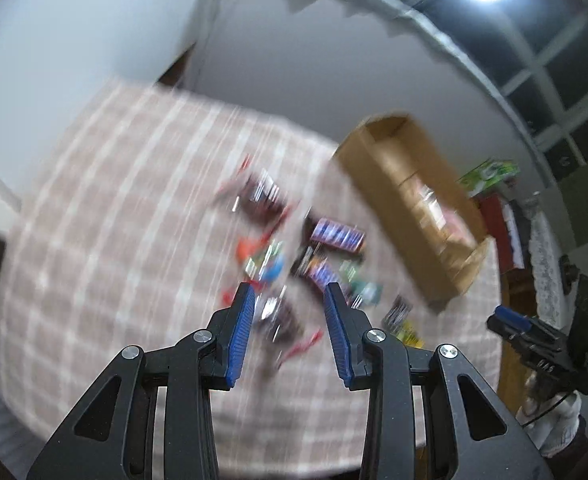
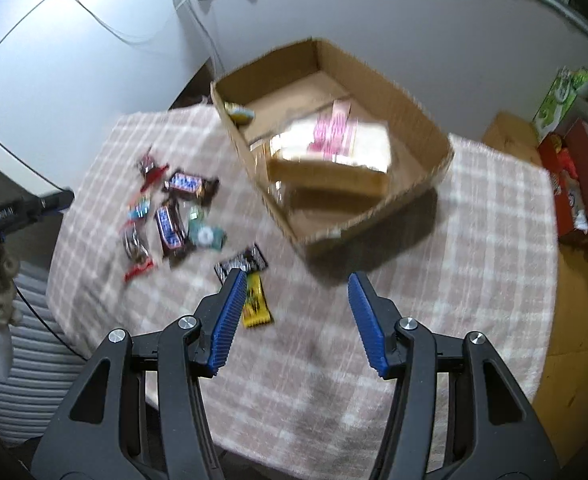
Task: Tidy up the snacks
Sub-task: 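Release the pink candy and green pack into the box with both tools, then grasp the clear bag of dark candy with the left tool while the right tool grasps the yellow candy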
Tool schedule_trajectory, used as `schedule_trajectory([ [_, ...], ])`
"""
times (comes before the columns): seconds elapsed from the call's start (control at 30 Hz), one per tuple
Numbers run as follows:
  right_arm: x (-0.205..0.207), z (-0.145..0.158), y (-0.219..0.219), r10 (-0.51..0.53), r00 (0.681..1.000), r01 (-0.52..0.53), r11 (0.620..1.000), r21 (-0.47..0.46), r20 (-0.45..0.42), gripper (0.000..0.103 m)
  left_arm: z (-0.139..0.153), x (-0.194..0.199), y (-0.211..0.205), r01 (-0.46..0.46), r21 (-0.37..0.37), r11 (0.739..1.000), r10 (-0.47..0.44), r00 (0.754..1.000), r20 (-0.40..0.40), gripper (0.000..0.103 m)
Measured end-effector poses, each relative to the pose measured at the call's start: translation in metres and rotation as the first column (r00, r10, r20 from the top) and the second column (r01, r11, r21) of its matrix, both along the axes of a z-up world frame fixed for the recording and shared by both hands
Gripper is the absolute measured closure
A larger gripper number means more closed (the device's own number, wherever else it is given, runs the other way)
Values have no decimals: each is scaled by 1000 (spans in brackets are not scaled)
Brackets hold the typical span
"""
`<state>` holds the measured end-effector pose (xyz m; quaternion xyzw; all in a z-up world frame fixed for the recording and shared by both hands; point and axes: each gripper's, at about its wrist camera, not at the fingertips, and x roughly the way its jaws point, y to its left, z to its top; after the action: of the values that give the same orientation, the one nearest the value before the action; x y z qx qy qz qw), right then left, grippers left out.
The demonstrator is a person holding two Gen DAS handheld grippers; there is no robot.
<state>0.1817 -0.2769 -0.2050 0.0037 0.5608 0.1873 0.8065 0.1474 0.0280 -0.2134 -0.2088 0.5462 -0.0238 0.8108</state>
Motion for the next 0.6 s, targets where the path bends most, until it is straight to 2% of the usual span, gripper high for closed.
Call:
schedule_trajectory([
  [0.13,-6,-21,8,5,999,-6,1000,-17,-42,48,-24,-13,-6,1,-27,1000,-2,999,-45,69],
  [0.2,-10,-35,17,-3,999,1,999,-44,-48,47,-37,-11,-11,64,-33,997,-66,996,-64,69],
  [0.3,-16,-50,30,-29,996,26,999,-38,-85,48,-51,-5,-11,104,-39,994,-107,990,-87,69],
  [0.4,-17,-62,47,-16,995,8,997,-77,-101,48,-59,-2,-10,106,-72,992,-112,990,-89,68],
  [0.47,-15,-67,56,-3,995,-7,995,-102,-103,48,-62,-2,-11,112,-58,992,-117,989,-87,64],
  [0.6,-8,-75,69,36,993,-52,989,-141,-110,48,-66,-1,-10,78,-71,994,-84,993,-81,62],
])
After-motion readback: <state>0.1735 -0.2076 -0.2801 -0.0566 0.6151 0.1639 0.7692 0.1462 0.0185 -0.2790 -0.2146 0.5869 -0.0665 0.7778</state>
